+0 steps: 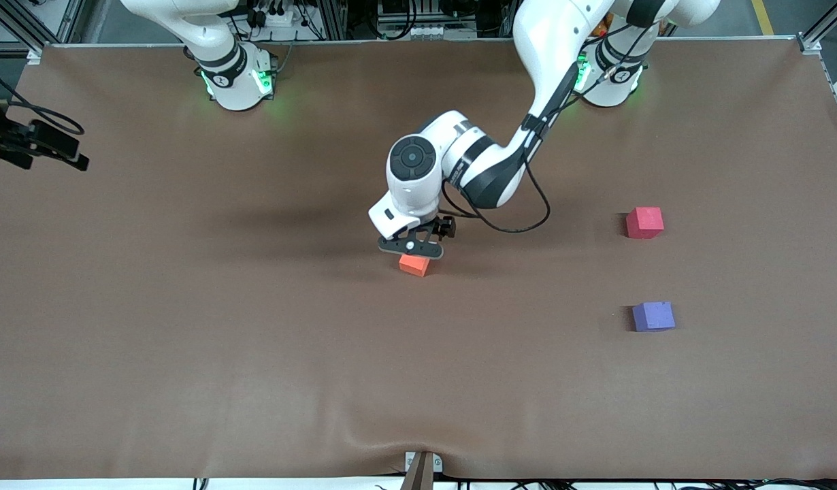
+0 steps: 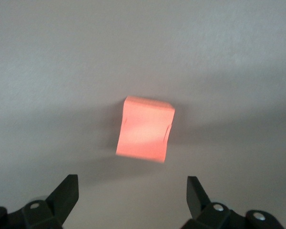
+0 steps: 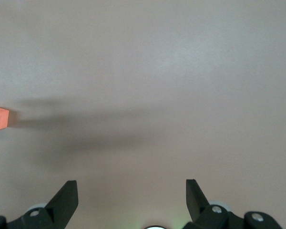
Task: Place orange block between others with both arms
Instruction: 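Grasp the orange cube with the left gripper while the right gripper withdraws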
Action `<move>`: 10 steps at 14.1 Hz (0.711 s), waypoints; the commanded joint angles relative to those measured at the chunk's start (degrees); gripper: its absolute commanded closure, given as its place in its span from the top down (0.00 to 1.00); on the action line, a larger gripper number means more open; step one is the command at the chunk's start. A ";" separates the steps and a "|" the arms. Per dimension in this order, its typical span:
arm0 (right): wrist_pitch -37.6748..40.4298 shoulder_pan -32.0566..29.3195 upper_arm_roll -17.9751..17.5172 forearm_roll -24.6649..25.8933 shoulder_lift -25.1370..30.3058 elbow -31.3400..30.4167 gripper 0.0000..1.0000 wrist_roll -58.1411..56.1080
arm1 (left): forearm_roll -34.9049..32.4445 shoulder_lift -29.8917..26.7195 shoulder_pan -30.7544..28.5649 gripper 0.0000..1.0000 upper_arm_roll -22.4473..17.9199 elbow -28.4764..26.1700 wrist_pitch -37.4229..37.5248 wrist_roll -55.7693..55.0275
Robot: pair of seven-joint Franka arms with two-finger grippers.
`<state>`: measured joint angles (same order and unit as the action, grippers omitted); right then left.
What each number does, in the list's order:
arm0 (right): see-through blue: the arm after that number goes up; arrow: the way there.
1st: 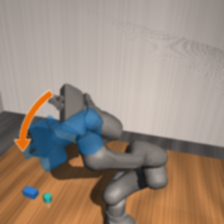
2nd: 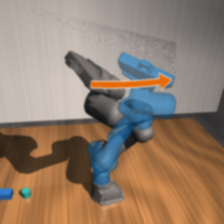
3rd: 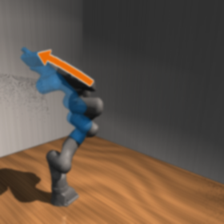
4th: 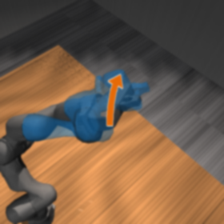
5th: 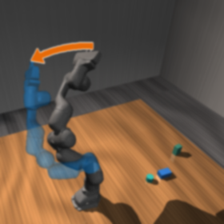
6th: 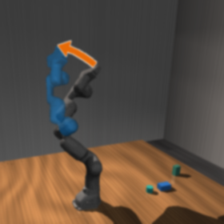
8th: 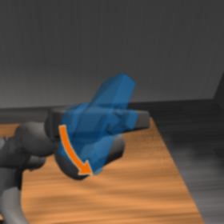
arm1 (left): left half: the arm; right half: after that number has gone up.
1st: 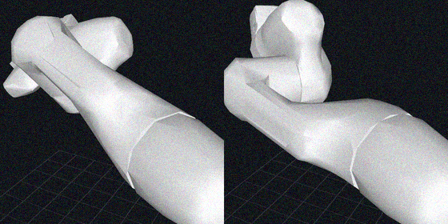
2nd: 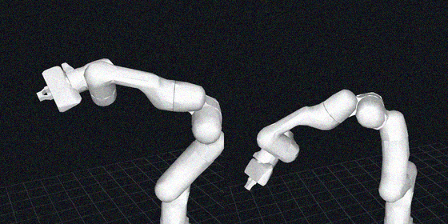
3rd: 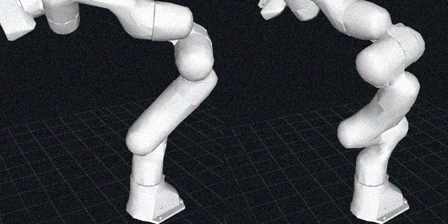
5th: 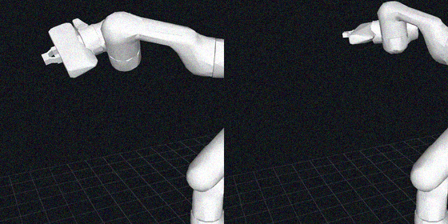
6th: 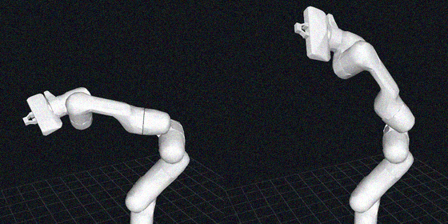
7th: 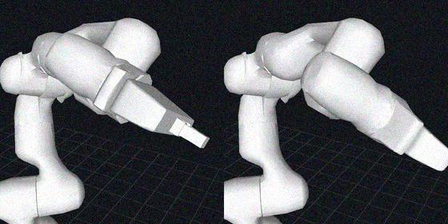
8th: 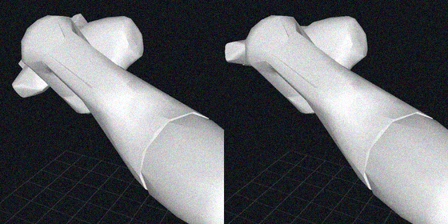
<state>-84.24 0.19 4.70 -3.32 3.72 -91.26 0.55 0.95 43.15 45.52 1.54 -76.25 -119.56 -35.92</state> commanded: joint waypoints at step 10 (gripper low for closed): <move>0.75 -2.91 -4.00 3.32 1.03 0.65 1.00 -0.02 | -1.04 7.12 0.53 1.00 -0.75 2.25 -8.58 1.47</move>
<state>-83.75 -2.53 1.49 -1.29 4.10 -90.89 0.52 0.95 49.34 45.74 1.30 -75.72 -128.04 -34.90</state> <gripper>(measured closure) 0.000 0.000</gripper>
